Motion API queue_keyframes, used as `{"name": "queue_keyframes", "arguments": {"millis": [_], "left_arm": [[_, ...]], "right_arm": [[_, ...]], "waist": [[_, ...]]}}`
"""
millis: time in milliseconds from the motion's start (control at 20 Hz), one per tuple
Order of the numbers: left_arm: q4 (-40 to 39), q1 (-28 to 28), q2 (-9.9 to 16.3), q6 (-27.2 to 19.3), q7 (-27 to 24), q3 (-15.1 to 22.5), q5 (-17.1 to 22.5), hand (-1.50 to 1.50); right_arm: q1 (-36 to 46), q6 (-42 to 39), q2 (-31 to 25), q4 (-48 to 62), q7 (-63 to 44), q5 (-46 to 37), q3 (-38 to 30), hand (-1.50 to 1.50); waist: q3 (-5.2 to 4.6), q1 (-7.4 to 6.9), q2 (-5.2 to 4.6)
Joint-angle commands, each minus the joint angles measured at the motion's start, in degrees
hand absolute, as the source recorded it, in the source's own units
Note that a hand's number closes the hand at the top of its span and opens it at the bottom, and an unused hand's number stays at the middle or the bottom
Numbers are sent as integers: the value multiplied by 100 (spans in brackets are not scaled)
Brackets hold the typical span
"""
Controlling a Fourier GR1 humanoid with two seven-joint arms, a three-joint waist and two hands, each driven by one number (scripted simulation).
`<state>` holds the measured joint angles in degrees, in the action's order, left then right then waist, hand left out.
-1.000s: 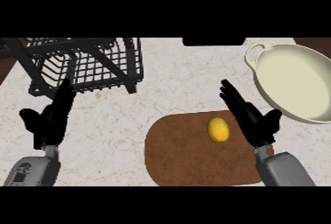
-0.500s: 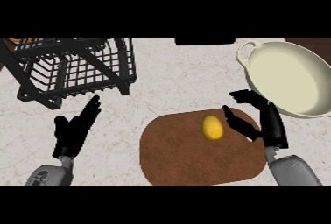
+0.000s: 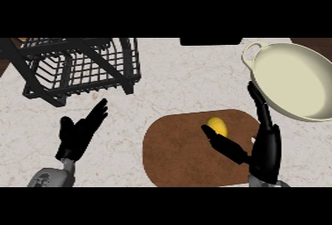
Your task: Pick the lemon from the cutting board and place it in the pot
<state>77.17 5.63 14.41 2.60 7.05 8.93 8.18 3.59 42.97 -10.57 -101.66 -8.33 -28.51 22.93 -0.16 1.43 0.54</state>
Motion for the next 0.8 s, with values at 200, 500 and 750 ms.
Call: {"name": "queue_keyframes", "arguments": {"millis": [200,500,750], "left_arm": [[74,-50,-207,-39,165,250,-160,0],[149,-51,-282,-42,110,234,-293,0],[45,-104,-158,148,-54,81,-185,0]], "right_arm": [[225,-1550,54,-1238,-3408,-1118,119,-150],[803,-2266,349,-1119,-4513,-656,-396,-150],[981,-3019,351,-259,-4600,220,-231,-150]], "waist": [[-8,-75,-24],[13,-145,-53],[13,-218,-81]]}}
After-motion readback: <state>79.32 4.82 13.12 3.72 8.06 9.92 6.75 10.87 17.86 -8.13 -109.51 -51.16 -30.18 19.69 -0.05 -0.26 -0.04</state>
